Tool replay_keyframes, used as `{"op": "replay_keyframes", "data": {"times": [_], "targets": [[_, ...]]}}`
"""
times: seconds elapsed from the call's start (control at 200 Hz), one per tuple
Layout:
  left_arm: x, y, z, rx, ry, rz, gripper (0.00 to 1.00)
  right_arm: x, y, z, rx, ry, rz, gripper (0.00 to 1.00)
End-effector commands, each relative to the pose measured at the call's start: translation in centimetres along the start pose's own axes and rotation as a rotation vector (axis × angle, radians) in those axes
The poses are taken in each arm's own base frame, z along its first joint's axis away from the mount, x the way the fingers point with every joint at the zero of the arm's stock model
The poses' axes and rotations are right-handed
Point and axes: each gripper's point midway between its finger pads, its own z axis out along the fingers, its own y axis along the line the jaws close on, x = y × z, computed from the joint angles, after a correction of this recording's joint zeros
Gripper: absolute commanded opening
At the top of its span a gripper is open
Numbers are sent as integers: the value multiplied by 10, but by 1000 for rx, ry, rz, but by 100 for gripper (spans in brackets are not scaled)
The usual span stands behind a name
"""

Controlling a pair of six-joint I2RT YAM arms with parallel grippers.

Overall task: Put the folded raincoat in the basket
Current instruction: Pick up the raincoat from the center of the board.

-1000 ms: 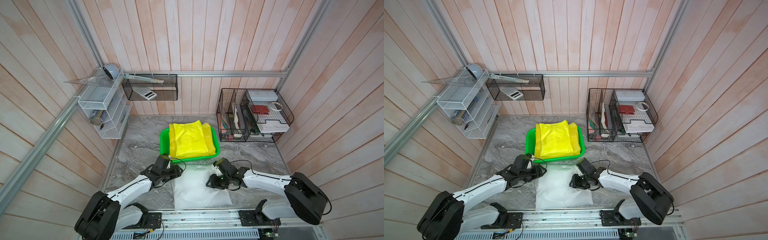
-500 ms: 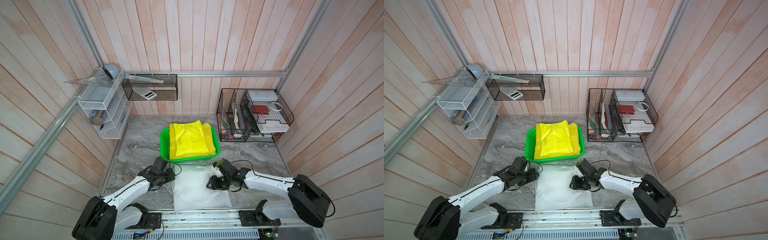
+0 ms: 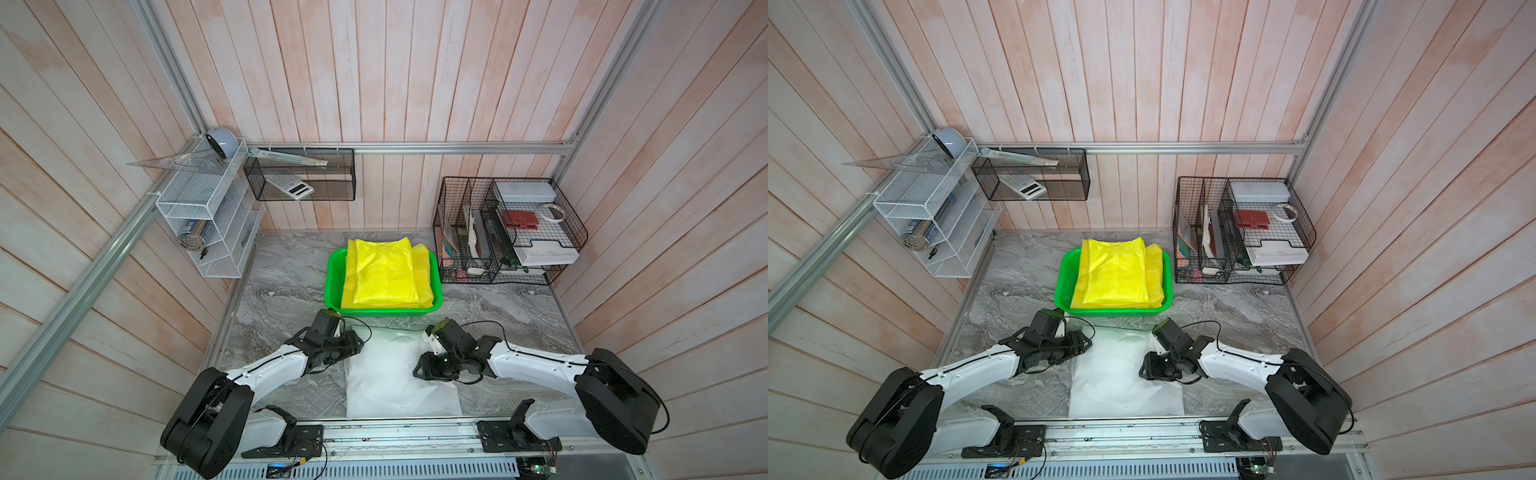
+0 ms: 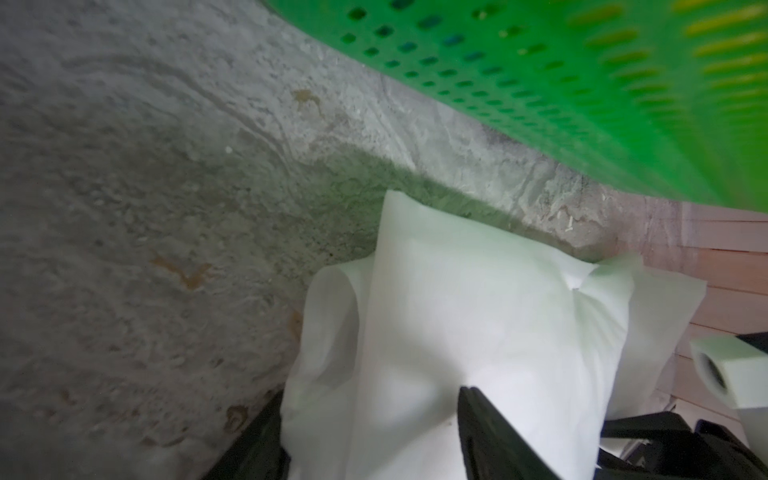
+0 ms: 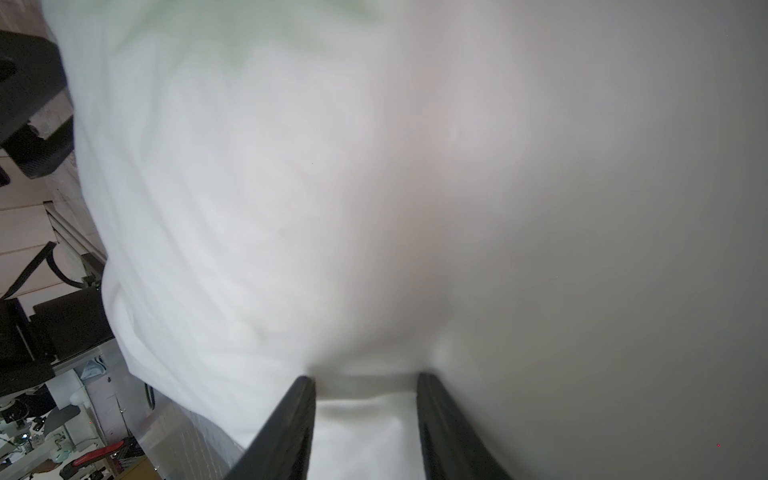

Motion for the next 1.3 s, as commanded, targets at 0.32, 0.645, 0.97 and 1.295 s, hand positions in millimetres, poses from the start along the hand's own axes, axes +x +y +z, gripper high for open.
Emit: {"op": "replay_keyframes", "data": {"times": [0.32, 0.645, 0.97, 1.295], "targets": [[11, 11, 13, 3, 31, -31, 36, 19, -20, 5, 72, 67, 21, 46], [10, 13, 10, -15, 20, -31, 0, 9, -8, -14, 56, 10, -8, 51], [6, 24, -3, -83, -21, -50, 0, 1, -5, -59, 83, -124, -25, 70], [5, 35, -15, -129, -60, -57, 0, 32, -47, -69, 37, -221, 86, 76]]}}
